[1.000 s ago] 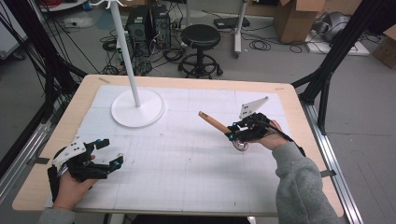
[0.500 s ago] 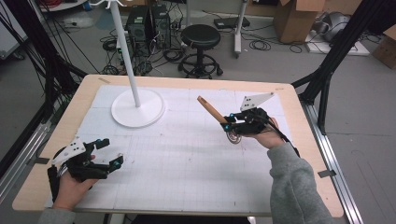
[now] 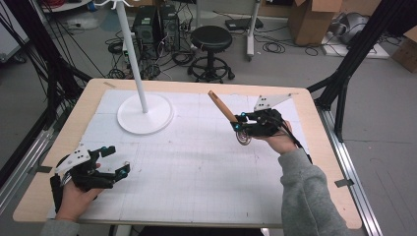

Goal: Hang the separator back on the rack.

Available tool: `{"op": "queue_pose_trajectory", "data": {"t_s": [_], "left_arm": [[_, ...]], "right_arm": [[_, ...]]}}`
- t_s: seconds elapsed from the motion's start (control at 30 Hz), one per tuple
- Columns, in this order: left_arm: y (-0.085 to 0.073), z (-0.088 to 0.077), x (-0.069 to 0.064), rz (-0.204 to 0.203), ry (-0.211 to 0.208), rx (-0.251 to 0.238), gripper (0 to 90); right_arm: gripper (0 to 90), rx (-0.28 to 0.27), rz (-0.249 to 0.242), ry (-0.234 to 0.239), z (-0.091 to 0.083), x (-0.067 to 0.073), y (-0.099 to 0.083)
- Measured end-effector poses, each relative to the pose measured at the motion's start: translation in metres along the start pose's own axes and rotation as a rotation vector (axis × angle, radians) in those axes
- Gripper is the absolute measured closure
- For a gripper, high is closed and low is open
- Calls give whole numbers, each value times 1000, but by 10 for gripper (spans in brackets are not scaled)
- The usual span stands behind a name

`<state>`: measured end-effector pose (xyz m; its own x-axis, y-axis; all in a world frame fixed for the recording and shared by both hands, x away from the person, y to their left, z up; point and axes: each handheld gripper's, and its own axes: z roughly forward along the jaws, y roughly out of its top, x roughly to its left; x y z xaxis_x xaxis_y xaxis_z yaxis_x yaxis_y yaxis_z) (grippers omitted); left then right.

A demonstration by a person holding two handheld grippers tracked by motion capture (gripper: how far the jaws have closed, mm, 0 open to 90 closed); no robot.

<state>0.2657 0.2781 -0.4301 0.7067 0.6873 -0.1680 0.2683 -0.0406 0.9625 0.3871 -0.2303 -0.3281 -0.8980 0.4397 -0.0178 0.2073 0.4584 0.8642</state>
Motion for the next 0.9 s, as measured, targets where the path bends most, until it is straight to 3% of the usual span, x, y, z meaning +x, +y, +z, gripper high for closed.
{"op": "queue_pose_trajectory", "data": {"t_s": [0.47,0.9], "left_arm": [[0,0,0,2,-4,-5,38],[0,-1,0,3,-2,-4,38]], "right_arm": [[698,-42,1,-23,-2,3,27],[698,-66,-7,-44,6,7,47]]}}
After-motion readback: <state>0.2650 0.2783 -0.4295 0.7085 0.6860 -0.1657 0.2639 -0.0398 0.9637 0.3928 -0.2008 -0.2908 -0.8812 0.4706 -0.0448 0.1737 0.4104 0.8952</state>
